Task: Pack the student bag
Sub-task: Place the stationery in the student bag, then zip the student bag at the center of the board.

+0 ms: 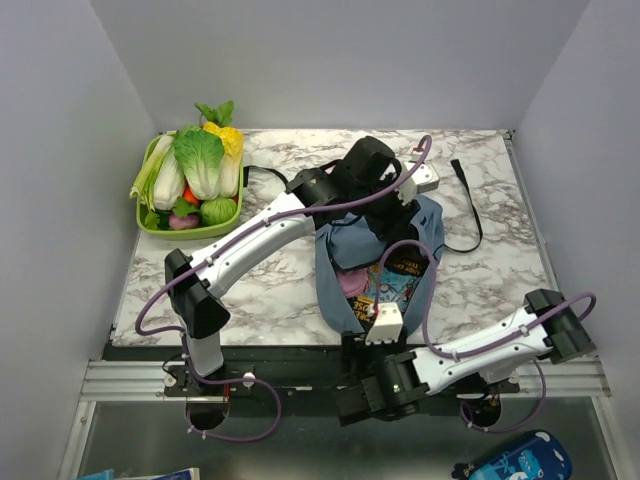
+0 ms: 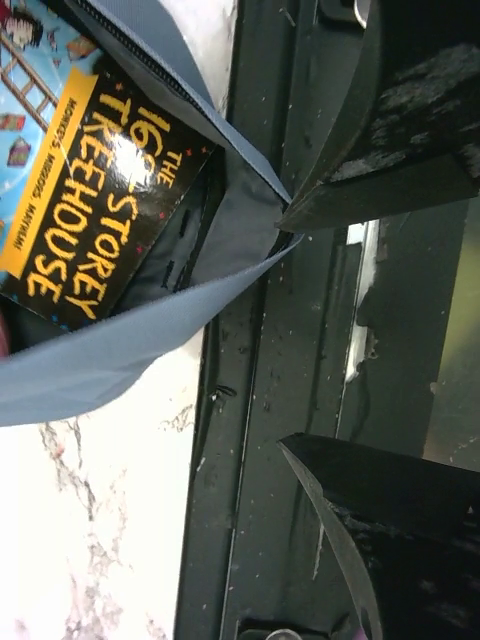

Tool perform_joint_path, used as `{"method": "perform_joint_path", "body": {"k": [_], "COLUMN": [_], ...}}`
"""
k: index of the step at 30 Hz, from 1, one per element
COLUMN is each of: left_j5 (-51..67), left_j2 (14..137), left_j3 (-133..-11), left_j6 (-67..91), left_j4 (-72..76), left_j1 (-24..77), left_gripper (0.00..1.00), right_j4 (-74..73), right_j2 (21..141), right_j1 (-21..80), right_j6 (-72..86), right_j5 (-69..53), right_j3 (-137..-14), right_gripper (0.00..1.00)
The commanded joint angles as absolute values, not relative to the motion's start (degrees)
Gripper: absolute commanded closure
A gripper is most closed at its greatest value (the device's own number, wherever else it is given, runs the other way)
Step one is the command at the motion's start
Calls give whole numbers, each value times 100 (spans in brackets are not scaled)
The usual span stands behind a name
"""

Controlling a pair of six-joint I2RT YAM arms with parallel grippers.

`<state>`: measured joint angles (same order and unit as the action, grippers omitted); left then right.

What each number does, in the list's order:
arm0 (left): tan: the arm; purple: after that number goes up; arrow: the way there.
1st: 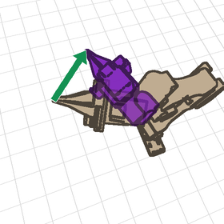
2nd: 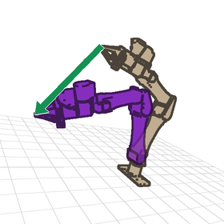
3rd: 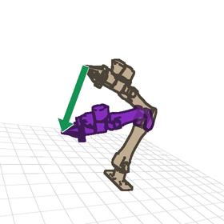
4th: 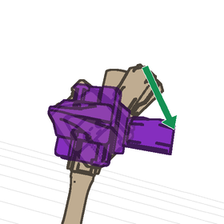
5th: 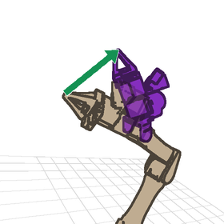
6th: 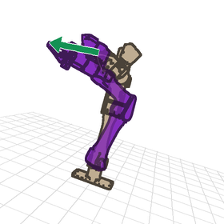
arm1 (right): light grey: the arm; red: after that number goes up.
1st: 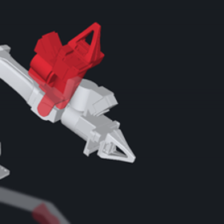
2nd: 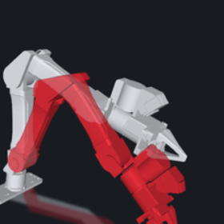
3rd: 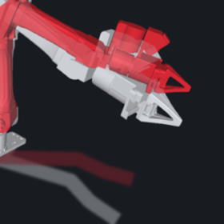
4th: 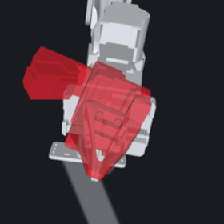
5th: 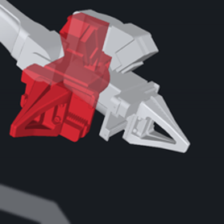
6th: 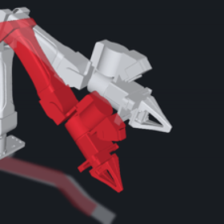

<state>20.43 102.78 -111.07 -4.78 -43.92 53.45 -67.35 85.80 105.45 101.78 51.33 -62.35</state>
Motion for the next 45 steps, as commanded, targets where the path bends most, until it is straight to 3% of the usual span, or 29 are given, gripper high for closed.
{"method": "perform_joint_path", "body": {"k": [1, 3, 5, 9, 12, 14, 18, 23, 31, 33, 35, 38, 41, 42, 45], "left_j5": [2960, 3704, 4085, 4789, 4659, 3905, 2454, 1951, 1670, 1845, 2231, 2583, 2750, 2768, 2900], "left_j2": [10055, 10063, 10046, 9932, 9923, 9975, 10037, 10810, 11302, 11399, 11496, 11531, 11584, 11601, 11619], "left_j3": [-11179, -11520, -11750, -12102, -12103, -11937, -10586, -10389, -9844, -9835, -9765, -9484, -9220, -9150, -8966], "left_j6": [-712, -764, -905, -1195, -1528, -1513, -679, -361, 184, 298, 369, 580, 676, 703, 808], "left_j4": [-5105, -5639, -5931, -6257, -6162, -5838, -3829, -3507, -2971, -3023, -3006, -2857, -2699, -2646, -2462], "left_j1": [5256, 5160, 4905, 4229, 3754, 3535, 3157, 2927, 2830, 2813, 2804, 2812, 2812, 2812, 2777], "left_gripper": [31, 13, 1, 1, 1, 1, 1, 1, 1, 1, 1, 1, 17, 29, 43], "right_j4": [-8745, -8754, -8737, -8588, -8673, -8754, -8754, -8745, -8570, -7896, -6121, -4786, -3313, -3052, -2313], "right_j2": [7729, 7297, 6675, 6267, 6345, 6363, 6100, 5442, 4984, 4879, 4773, 4729, 4737, 4816, 5360], "right_j1": [10644, 10643, 10644, 10670, 10740, 10784, 10688, 9520, 8089, 7658, 6762, 5697, 4793, 4546, 3474], "right_j6": [12260, 12226, 11981, 10963, 10221, 10134, 10397, 10995, 10137, 9496, 7425, 6207, 4960, 4774, 4465], "right_j5": [5509, 6052, 6432, 7327, 7584, 7559, 7385, 6654, 6618, 6479, 6163, 5538, 4749, 4450, 3228], "right_j3": [-6038, -5890, -5871, -6248, -6793, -7013, -6759, -5837, -4994, -4809, -4389, -3983, -3692, -3517, -3349], "right_gripper": [9, 8, 7, 7, 7, 9, 14, 10, 7, 5, 4, 4, 3, 3, 3]}}
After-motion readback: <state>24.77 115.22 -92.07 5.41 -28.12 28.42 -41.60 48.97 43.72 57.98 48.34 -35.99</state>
